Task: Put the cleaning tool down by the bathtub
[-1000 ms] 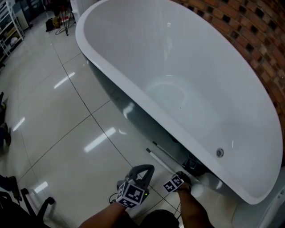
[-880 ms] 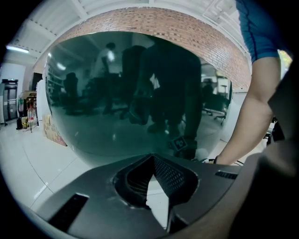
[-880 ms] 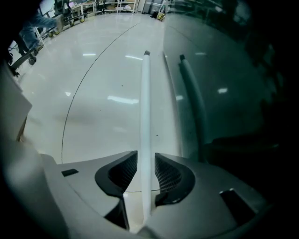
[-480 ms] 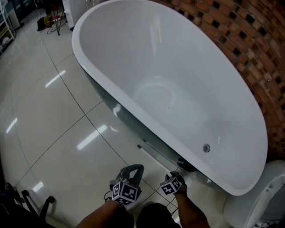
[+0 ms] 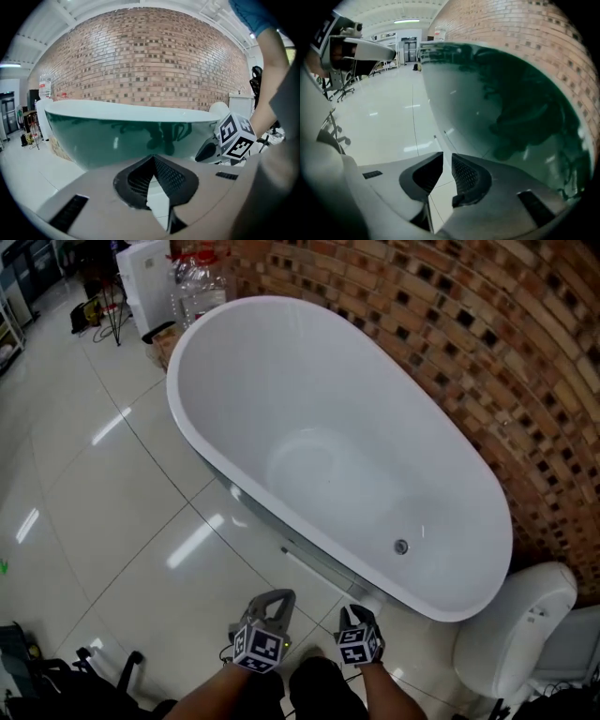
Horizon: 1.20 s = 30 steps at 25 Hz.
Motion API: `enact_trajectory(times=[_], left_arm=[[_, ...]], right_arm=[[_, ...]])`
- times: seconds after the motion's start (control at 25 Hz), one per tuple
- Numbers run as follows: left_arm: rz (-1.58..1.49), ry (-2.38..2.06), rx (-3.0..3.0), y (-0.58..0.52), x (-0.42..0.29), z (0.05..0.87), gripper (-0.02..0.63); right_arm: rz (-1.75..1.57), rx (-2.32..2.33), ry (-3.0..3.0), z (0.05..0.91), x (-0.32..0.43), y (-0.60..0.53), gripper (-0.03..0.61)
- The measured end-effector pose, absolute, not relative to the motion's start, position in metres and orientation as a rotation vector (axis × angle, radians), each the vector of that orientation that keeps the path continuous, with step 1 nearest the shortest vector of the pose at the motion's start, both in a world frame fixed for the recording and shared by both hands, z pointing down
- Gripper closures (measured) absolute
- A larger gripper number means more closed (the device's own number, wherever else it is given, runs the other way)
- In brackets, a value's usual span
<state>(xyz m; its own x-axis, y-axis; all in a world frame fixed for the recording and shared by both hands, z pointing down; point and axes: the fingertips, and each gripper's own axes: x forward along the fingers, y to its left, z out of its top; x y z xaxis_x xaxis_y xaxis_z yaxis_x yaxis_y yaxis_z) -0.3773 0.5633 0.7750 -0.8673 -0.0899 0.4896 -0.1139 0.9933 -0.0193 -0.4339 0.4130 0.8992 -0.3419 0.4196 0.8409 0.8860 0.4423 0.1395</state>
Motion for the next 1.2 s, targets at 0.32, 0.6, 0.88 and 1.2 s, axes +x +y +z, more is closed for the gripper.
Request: enact_trajectory(times=[0.32, 0.6, 0.88, 1.2], left_arm=[[0.053, -2.624, 0.159, 0.516, -0.36, 0.614, 0.614], [0.112, -2.671, 0.186, 0.476, -0.349, 0.463, 0.614], [0.116, -2.794, 0.164, 0.435, -0.321, 0.344, 0.614], [0.085, -2.891, 0.168, 0.414, -0.316, 0.288, 0.614]], right_arm=[[-0.664, -0.993, -2.114, 0.697, -0.425, 0.359, 0.537], [-0.608, -1.067, -2.233, 0.531, -0.408, 0.324, 0.555], [-0.459, -1.138, -2.462, 0.376, -0.395, 0.287, 0.565], [-0.224, -1.016, -2.737, 0.275, -0.392, 0.236, 0.578]])
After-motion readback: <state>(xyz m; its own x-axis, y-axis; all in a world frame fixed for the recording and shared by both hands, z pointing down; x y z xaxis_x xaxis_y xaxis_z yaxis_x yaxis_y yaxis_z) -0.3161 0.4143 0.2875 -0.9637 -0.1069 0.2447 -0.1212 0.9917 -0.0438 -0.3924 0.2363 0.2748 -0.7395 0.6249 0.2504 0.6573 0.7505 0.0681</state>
